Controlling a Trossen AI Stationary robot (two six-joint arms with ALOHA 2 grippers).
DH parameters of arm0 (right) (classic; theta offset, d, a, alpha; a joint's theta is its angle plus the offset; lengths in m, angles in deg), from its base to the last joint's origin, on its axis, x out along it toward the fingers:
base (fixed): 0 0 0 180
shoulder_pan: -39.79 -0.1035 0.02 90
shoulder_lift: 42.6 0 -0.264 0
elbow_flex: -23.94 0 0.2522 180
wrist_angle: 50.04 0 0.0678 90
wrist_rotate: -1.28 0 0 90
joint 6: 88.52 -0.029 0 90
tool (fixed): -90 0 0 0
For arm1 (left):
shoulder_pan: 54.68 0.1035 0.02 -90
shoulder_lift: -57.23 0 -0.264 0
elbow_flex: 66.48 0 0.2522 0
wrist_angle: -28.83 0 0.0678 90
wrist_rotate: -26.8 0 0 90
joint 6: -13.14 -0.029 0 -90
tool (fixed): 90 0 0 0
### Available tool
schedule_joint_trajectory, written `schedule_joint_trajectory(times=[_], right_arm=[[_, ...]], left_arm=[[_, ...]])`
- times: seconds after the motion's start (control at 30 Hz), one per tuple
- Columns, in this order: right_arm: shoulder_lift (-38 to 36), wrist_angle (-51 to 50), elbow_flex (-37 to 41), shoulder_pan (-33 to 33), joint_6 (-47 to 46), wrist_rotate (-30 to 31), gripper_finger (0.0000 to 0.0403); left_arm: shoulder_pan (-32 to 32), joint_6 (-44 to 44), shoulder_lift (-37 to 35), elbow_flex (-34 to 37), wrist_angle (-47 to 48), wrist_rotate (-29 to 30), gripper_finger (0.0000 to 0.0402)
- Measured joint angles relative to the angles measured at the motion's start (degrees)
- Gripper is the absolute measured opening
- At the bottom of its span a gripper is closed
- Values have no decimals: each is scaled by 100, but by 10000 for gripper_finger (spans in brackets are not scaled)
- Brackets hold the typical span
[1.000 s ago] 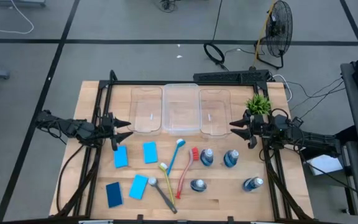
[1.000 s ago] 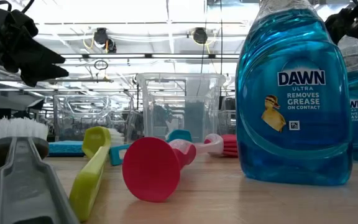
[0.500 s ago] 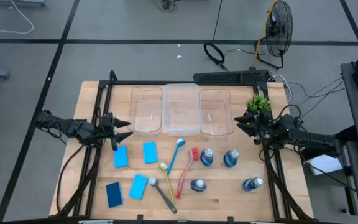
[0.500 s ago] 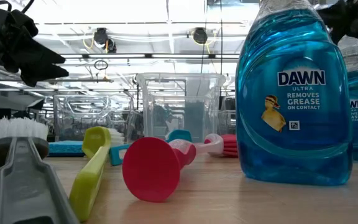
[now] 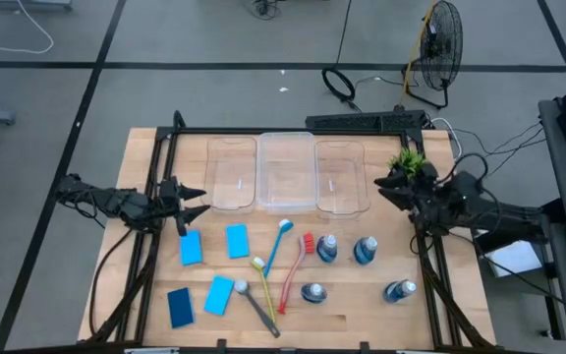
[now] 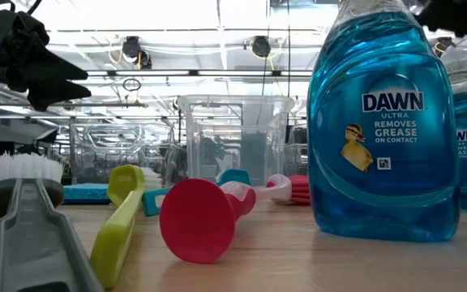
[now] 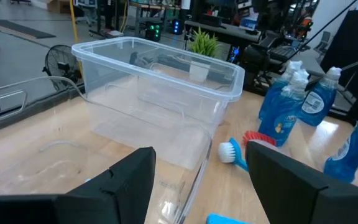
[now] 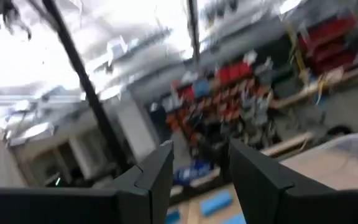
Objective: Pick & Place Kitchen Sink Supplies
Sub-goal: Put the blue dishwashing liquid bottle into the right transparent bin
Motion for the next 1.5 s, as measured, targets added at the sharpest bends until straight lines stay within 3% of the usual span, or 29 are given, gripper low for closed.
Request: schedule_joint_trajectory(times=[0.37,0.5,0.63,1.0,1.5], right_arm=[[2325,-4545,-2966,-169,445,-1001,141],[2892,-6234,-3780,-499,485,-994,141],[3260,-7234,-4252,-856,124,-986,141],[3443,-8100,-4307,-1571,-1710,-998,141],[3408,-8026,-4307,-1650,-1780,-995,141]], left_arm=[[0,22,1,2,-4,0,253],[0,22,1,0,-3,0,253],[0,20,1,0,-2,0,253],[0,-37,1,0,0,0,253],[0,-31,1,0,2,0,253]])
